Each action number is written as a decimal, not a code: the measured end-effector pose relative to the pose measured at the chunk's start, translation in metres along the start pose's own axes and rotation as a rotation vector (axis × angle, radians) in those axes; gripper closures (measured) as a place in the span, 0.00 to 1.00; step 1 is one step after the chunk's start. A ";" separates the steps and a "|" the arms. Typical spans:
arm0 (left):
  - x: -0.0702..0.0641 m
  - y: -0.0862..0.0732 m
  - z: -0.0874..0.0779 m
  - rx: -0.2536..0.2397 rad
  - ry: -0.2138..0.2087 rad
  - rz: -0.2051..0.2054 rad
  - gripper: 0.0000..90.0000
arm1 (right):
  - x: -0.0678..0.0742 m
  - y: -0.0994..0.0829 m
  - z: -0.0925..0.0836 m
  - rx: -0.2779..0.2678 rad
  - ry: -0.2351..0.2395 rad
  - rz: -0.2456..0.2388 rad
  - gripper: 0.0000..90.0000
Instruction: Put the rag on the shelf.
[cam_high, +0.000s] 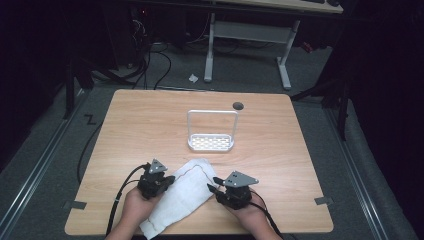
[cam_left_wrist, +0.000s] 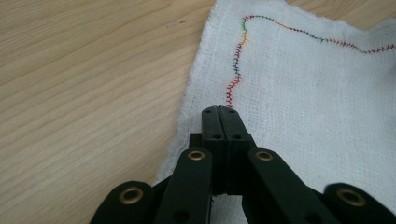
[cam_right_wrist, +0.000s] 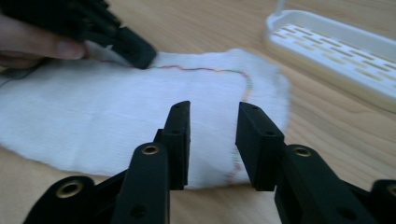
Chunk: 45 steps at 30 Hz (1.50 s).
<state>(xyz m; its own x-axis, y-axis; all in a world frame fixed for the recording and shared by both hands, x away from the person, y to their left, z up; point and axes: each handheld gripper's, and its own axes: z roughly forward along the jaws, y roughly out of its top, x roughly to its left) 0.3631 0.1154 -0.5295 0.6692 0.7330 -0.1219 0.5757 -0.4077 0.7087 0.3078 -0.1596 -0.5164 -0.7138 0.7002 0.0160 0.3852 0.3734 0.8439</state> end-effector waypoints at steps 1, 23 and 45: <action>-0.001 0.001 0.002 -0.002 -0.002 0.002 1.00 | 0.004 0.000 0.002 0.008 0.009 -0.010 0.78; -0.028 0.007 0.008 0.045 -0.074 0.060 1.00 | -0.006 -0.008 0.025 0.154 -0.057 -0.006 1.00; -0.076 -0.001 0.018 0.044 -0.294 0.120 1.00 | -0.038 -0.014 0.016 0.143 -0.149 0.039 1.00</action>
<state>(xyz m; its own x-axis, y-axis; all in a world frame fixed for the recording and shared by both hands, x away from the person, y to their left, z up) 0.3204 0.0500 -0.5334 0.8368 0.4921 -0.2399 0.5002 -0.5093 0.7003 0.3384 -0.1816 -0.5376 -0.6068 0.7938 -0.0414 0.4973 0.4198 0.7593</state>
